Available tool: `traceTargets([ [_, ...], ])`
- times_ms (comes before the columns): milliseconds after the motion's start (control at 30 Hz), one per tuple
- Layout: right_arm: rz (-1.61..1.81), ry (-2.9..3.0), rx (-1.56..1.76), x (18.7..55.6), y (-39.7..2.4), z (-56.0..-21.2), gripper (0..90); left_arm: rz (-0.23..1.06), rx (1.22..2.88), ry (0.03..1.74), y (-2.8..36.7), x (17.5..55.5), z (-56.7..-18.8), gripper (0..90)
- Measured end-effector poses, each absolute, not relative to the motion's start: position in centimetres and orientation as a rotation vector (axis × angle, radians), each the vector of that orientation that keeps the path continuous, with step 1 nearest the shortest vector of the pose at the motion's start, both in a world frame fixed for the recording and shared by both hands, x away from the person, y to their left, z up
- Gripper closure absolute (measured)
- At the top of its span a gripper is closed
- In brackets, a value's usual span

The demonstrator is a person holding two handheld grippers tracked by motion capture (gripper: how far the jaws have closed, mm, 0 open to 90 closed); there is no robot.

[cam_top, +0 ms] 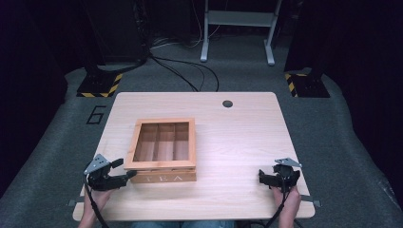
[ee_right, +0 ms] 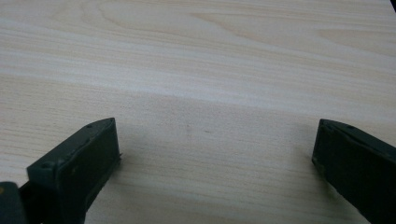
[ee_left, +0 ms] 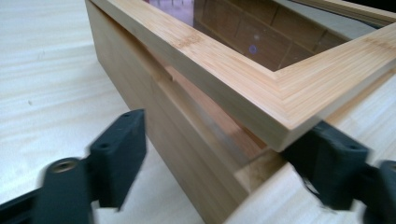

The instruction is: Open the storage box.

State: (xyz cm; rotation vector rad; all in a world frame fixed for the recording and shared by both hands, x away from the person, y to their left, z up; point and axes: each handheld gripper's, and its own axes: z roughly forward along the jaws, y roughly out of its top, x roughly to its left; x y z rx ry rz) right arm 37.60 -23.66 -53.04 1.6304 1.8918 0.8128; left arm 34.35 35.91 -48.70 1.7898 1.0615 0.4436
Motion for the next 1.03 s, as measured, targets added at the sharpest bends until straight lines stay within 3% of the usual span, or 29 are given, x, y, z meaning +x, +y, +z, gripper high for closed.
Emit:
traceTargets([
  [167,0.807,1.896,1.633,37.6,-23.7,-53.0,0.1,0.467,1.864,1.071,35.7,33.7,-49.5,14.8],
  [367,0.807,1.897,1.634,37.6,-23.7,-53.0,0.2,0.479,1.83,1.13,36.8,32.7,-50.0,10.7],
  [667,0.806,1.896,1.634,37.6,-23.7,-53.0,0.2,0.482,2.012,1.232,37.7,32.6,-52.1,0.1],
  [1033,0.806,1.896,1.634,37.6,-23.7,-53.0,0.2,0.523,2.062,1.237,38.0,32.9,-53.2,0.0],
])
